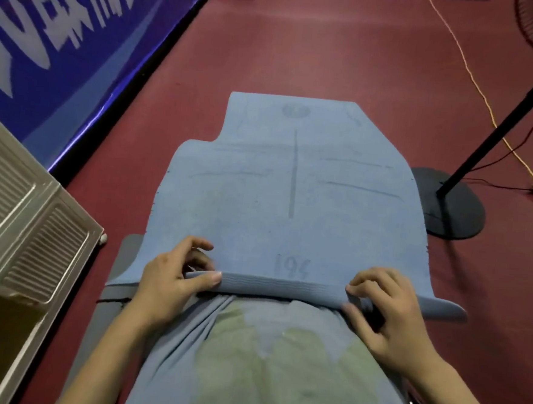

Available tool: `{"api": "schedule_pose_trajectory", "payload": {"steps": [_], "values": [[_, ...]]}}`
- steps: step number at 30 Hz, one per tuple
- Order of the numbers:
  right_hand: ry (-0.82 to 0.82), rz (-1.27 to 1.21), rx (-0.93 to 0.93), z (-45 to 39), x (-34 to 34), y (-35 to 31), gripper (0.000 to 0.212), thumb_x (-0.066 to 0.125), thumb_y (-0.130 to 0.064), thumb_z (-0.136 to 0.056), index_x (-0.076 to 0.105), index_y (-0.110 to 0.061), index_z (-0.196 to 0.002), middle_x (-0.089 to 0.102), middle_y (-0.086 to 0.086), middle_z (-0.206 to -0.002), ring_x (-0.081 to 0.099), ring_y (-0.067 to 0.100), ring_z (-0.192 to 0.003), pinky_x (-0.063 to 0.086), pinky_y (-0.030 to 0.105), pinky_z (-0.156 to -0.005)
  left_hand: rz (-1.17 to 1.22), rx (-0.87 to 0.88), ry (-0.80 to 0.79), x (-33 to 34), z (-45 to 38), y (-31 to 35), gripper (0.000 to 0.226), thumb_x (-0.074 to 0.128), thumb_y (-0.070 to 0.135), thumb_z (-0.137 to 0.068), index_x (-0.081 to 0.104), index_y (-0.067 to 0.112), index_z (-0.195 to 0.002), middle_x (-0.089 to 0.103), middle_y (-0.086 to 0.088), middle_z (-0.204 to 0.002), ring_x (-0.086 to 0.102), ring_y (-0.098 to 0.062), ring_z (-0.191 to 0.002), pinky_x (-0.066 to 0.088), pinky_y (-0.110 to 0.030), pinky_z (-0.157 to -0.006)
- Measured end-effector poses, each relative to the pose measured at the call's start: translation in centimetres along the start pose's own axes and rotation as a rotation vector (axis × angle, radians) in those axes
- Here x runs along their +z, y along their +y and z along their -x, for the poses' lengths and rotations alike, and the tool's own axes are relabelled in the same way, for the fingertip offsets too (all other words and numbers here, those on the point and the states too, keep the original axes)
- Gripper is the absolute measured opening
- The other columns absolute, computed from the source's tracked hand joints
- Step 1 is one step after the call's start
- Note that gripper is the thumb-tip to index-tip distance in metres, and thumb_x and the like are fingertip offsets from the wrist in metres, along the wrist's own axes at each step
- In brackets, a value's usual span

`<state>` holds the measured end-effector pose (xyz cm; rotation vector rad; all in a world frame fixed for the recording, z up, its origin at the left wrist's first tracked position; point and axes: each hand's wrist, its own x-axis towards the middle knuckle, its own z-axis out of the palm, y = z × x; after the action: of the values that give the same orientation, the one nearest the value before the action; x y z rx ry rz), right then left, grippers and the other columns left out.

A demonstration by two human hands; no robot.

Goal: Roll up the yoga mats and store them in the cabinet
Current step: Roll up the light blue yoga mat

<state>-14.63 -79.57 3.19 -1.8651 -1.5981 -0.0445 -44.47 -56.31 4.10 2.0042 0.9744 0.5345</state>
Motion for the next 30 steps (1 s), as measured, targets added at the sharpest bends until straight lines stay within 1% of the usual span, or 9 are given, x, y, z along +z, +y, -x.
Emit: {"api": "schedule_pose_trajectory", "payload": {"steps": [3,7,10,13,17,21,24,27,30], "values": [[-0.017,0.073,0.009,-0.1,0.0,-0.5,0.026,0.080,-0.038,-0.079,0.067,-0.016,-0.084,0.057,-0.007,-0.101,0.053,0.022,-0.103,0.039,0.044,-0.085,0.282,-0.098,-0.037,-0.1,1.0,0.1,0.044,0.078,0.049,-0.066,0.063,0.038,-0.106,0.077,-0.002,-0.099,0.072,-0.023,-0.083,0.058,-0.046,-0.076],[-0.009,0.189,0.071,-0.2,0.5,-1.2,0.027,0.066,-0.047,-0.083,0.065,-0.021,-0.080,0.055,-0.007,-0.098,0.049,0.026,-0.116,0.027,0.035,-0.089,0.021,-0.015,0.053,1.1,2.1,0.4,0.017,0.075,0.026,-0.085,0.066,0.034,-0.096,0.074,0.013,-0.101,0.069,-0.010,-0.090,0.054,-0.038,-0.077],[-0.029,0.289,0.076,-0.2,0.6,-1.5,0.026,0.056,-0.049,-0.085,0.064,-0.025,-0.079,0.056,-0.009,-0.095,0.048,0.029,-0.121,0.023,0.034,-0.093,-0.087,0.089,0.261,2.5,2.5,0.5,0.029,0.078,0.007,-0.085,0.063,0.032,-0.079,0.067,0.010,-0.098,0.065,-0.012,-0.098,0.049,-0.030,-0.074],[-0.038,0.344,0.075,-0.5,0.8,-1.6,0.026,0.052,-0.047,-0.084,0.065,-0.025,-0.078,0.057,-0.008,-0.093,0.051,0.030,-0.113,0.026,0.038,-0.090,-0.226,0.234,0.301,2.4,2.4,-0.1,0.004,0.071,0.024,-0.084,0.071,0.028,-0.082,0.058,0.013,-0.093,0.056,-0.016,-0.091,0.044,-0.032,-0.076],[-0.052,0.372,0.101,-0.5,1.1,-1.5,0.024,0.050,-0.044,-0.087,0.065,-0.026,-0.080,0.058,-0.009,-0.093,0.053,0.029,-0.114,0.025,0.037,-0.091,-0.447,0.323,0.292,2.1,2.3,-0.3,0.023,0.062,0.042,-0.088,0.079,0.026,-0.088,0.060,0.014,-0.094,0.052,-0.021,-0.094,0.042,-0.043,-0.079],[-0.034,0.411,0.094,-0.6,1.5,-1.5,0.022,0.051,-0.040,-0.087,0.065,-0.025,-0.079,0.061,-0.009,-0.089,0.052,0.032,-0.118,0.031,0.041,-0.092,-0.482,0.326,0.268,1.3,2.9,-0.4,0.038,0.068,0.063,-0.074,0.081,0.032,-0.092,0.060,0.007,-0.110,0.051,-0.026,-0.110,0.036,-0.046,-0.089],[0.002,0.448,0.075,-0.6,2.1,-1.4,0.022,0.050,-0.036,-0.085,0.070,-0.026,-0.081,0.063,-0.008,-0.087,0.052,0.032,-0.115,0.032,0.042,-0.091,-0.590,0.356,0.295,1.4,2.9,0.1,0.041,0.065,0.065,-0.071,0.082,0.031,-0.088,0.062,0.005,-0.106,0.050,-0.032,-0.102,0.031,-0.046,-0.088],[0.025,0.426,0.108,-0.4,2.8,-1.0,0.023,0.049,-0.033,-0.086,0.070,-0.026,-0.084,0.063,-0.010,-0.089,0.052,0.029,-0.109,0.031,0.039,-0.087,-0.625,0.342,0.307,2.1,2.5,0.2,0.039,0.061,0.061,-0.076,0.082,0.030,-0.087,0.065,0.011,-0.098,0.051,-0.028,-0.096,0.025,-0.040,-0.087],[0.040,0.311,0.171,-0.3,3.2,-0.6,0.019,0.047,-0.031,-0.089,0.065,-0.026,-0.085,0.058,-0.011,-0.091,0.053,0.024,-0.095,0.024,0.032,-0.077,-0.645,0.371,0.301,2.6,1.9,-0.4,0.036,0.056,0.051,-0.085,0.082,0.027,-0.092,0.067,0.014,-0.095,0.053,-0.025,-0.094,0.028,-0.039,-0.086]]}}
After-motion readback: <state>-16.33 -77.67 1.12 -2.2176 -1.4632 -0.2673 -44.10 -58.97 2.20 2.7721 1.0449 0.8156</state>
